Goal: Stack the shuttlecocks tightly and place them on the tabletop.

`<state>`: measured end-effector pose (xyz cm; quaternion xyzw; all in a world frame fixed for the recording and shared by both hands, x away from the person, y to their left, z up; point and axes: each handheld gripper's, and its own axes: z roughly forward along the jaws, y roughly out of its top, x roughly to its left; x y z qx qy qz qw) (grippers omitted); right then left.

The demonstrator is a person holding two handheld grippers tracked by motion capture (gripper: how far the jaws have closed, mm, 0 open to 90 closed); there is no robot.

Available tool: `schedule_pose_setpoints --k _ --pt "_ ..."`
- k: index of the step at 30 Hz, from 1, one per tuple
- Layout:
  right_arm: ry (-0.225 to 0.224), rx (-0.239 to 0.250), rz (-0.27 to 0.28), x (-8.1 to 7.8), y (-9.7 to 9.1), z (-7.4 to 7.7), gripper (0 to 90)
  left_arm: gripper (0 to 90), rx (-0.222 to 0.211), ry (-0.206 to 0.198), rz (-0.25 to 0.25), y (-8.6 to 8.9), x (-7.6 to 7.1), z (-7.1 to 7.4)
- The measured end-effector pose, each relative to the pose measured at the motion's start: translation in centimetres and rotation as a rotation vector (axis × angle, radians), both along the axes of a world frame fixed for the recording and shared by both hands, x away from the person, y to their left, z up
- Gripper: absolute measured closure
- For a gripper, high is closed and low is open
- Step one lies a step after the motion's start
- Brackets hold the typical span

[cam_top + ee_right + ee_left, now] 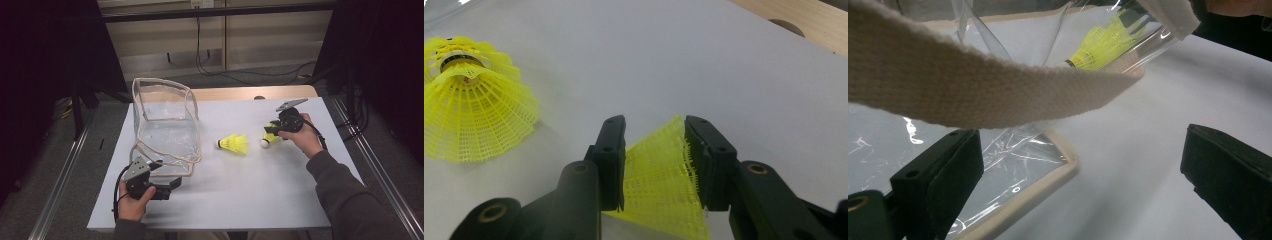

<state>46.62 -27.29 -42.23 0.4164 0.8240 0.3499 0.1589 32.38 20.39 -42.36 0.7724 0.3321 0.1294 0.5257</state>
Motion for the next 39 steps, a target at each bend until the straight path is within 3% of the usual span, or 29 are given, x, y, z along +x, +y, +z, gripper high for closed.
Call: schedule_pose_setpoints --k 4,7,16,20,26,31,39 --pt "0.015 0.014 -0.011 -0.1 -0.3 -0.2 54.4 3.6 -0.001 0.001 0.003 0.0 0.0 0.0" --pt "0.032 0.024 -0.013 -0.3 -0.5 -0.4 55.0 3.6 -0.001 0.0 0.003 0.0 0.0 0.0" --pt "0.022 0.071 0.014 -0.9 -0.7 0.6 75.9 3.6 0.001 -0.002 0.001 0.0 0.0 0.0" --pt "0.018 0.078 0.044 -1.3 -0.4 1.1 79.9 3.6 0.002 -0.004 0.0 0.0 0.0 0.1" --pt "0.011 0.07 0.093 -2.0 0.3 1.7 82.1 3.6 0.0 -0.007 0.006 -0.1 -0.1 0.1" --pt "0.005 0.036 0.131 -2.8 1.0 2.0 82.3 3.6 -0.002 -0.007 0.007 0.0 -0.1 0.1" --pt "0.005 0.018 0.158 -3.8 0.8 1.8 82.1 3.6 0.001 -0.009 0.005 -0.1 -0.1 0.2"
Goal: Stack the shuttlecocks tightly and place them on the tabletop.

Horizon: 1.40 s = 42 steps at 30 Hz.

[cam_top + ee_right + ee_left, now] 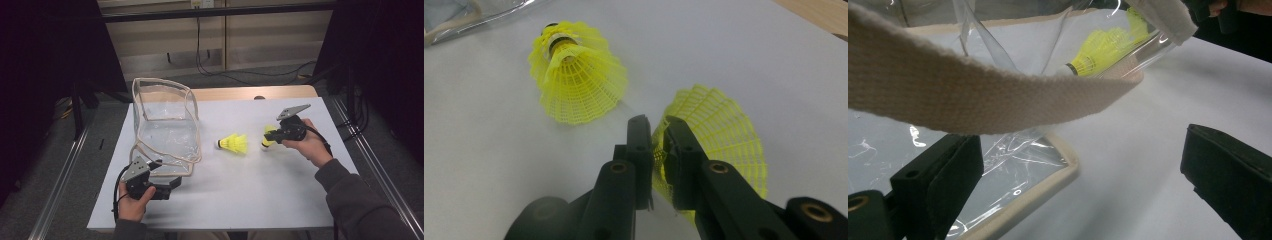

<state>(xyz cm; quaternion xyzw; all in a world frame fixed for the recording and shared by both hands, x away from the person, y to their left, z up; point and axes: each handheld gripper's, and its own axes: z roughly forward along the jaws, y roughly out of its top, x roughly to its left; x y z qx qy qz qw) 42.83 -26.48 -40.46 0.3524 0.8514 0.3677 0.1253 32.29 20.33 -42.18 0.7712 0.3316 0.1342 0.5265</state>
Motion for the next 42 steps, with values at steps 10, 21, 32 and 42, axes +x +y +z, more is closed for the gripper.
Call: schedule_pose_setpoints --k 10,21,32,42 --pt "-0.002 0.005 0.003 -0.6 -0.6 -0.2 82.7 3.6 -0.003 -0.006 -0.004 -0.1 0.0 0.0" --pt "-0.012 -0.001 0.011 -1.0 -0.5 -0.3 83.7 3.6 -0.001 -0.009 -0.002 -0.1 0.0 0.0" --pt "-0.012 0.006 0.012 -1.4 -1.1 -0.5 84.2 3.6 -0.001 -0.007 -0.001 -0.2 0.0 0.0" --pt "-0.009 0.007 0.017 -1.7 -1.1 -0.6 85.4 3.6 -0.001 -0.008 -0.001 -0.1 0.0 0.0"
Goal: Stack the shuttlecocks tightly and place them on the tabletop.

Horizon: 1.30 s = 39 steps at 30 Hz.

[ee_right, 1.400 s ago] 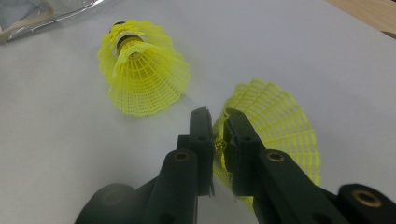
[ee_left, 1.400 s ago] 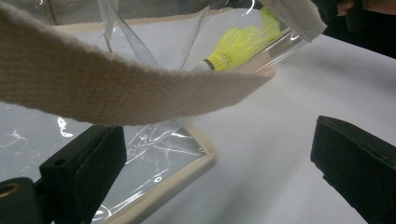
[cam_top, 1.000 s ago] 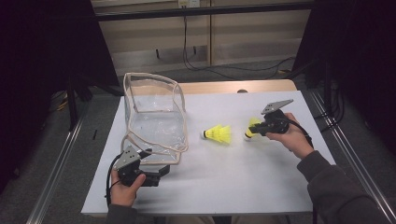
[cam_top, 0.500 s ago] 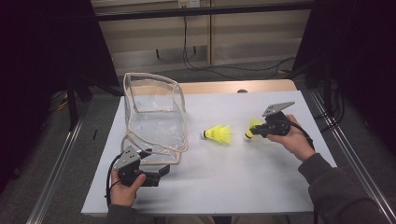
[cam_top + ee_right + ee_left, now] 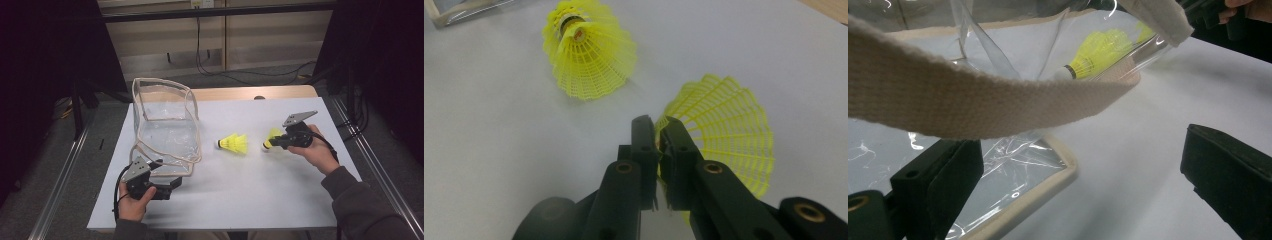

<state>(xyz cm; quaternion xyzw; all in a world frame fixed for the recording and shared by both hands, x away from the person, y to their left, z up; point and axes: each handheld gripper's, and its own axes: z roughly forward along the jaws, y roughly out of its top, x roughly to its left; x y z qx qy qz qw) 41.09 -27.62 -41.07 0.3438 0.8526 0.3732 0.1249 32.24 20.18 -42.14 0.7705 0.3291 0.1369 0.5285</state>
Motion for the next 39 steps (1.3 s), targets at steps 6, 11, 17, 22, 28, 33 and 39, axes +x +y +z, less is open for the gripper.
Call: schedule_pose_setpoints --k 6,11,17,22,28,33,39 --pt "0.012 -0.009 -0.001 -0.09 -0.09 -0.22 86.2 3.6 0.0 0.0 0.001 0.0 -0.01 0.0" --pt "0.014 -0.006 -0.003 -0.16 -0.35 -0.35 86.8 3.6 0.0 0.001 0.0 -0.01 0.03 -0.03" --pt "0.018 -0.007 0.004 -0.32 -0.4 -0.46 88.1 3.6 0.0 0.0 0.0 -0.02 0.03 -0.01" --pt "0.014 -0.008 0.002 -0.4 -0.48 -0.51 88.3 3.6 -0.001 -0.002 0.003 0.02 0.03 0.0" --pt "-0.001 0.008 -0.008 -0.56 -0.68 -0.64 88.6 3.6 0.0 -0.004 0.003 0.03 0.04 0.0" --pt "-0.016 0.039 -0.014 -0.68 -0.82 -0.46 88.7 3.6 0.001 -0.003 0.003 0.03 0.06 0.0" --pt "-0.026 0.069 -0.016 -0.68 -0.63 -0.45 88.6 3.6 -0.001 -0.004 0.003 0.03 0.05 0.01"
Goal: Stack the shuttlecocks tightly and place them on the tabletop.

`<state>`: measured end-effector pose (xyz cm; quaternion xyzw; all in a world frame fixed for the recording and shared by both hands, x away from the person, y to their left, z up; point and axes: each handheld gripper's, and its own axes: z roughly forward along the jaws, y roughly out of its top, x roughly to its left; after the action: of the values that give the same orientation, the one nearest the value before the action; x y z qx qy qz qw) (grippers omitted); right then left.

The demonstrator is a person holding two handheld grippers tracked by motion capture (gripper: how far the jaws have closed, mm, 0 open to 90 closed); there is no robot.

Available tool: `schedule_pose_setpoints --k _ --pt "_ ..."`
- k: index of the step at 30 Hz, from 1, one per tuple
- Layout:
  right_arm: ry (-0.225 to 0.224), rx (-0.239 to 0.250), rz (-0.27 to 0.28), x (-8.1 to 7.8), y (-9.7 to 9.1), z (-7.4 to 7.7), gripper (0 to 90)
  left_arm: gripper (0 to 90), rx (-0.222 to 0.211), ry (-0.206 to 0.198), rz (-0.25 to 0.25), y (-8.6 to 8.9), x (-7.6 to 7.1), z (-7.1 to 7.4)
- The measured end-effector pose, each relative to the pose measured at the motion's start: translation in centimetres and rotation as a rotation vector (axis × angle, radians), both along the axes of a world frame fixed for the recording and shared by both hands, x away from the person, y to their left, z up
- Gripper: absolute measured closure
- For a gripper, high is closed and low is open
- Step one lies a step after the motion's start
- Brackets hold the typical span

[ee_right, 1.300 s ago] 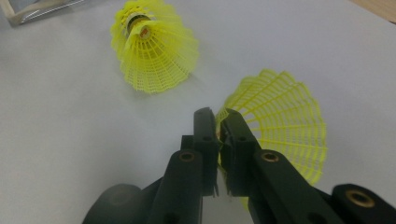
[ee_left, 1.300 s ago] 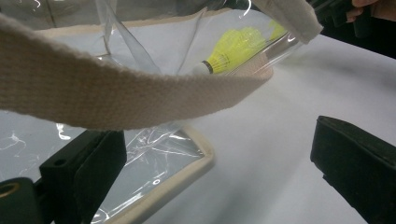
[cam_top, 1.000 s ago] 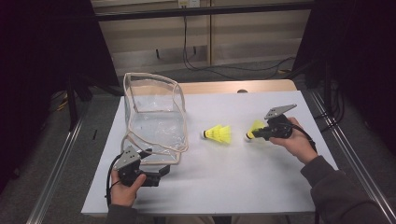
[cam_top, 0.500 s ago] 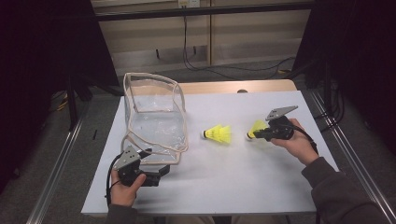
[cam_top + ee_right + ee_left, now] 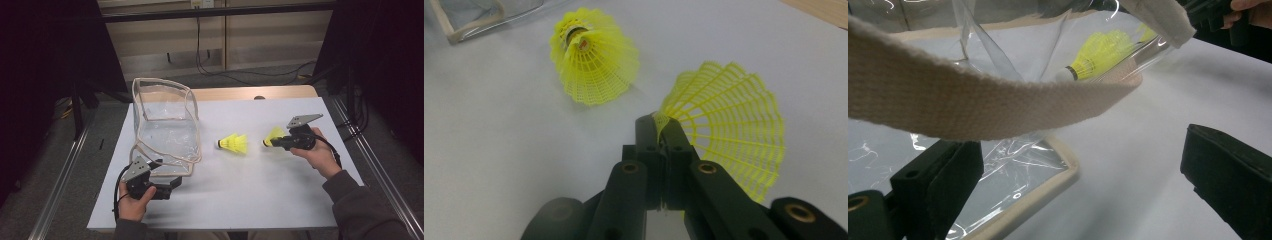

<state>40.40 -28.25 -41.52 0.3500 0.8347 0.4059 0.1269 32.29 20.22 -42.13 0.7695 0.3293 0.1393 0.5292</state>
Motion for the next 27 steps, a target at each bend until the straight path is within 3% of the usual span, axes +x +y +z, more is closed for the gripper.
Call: schedule_pose_setpoints --k 21,27 --pt "0.004 0.054 -0.004 0.2 1.4 -1.7 88.2 3.6 0.001 0.0 0.0 0.0 0.0 0.0" --pt "0.012 0.043 0.001 0.0 1.2 -1.7 87.7 3.6 -0.001 0.0 0.001 0.0 0.0 0.0"
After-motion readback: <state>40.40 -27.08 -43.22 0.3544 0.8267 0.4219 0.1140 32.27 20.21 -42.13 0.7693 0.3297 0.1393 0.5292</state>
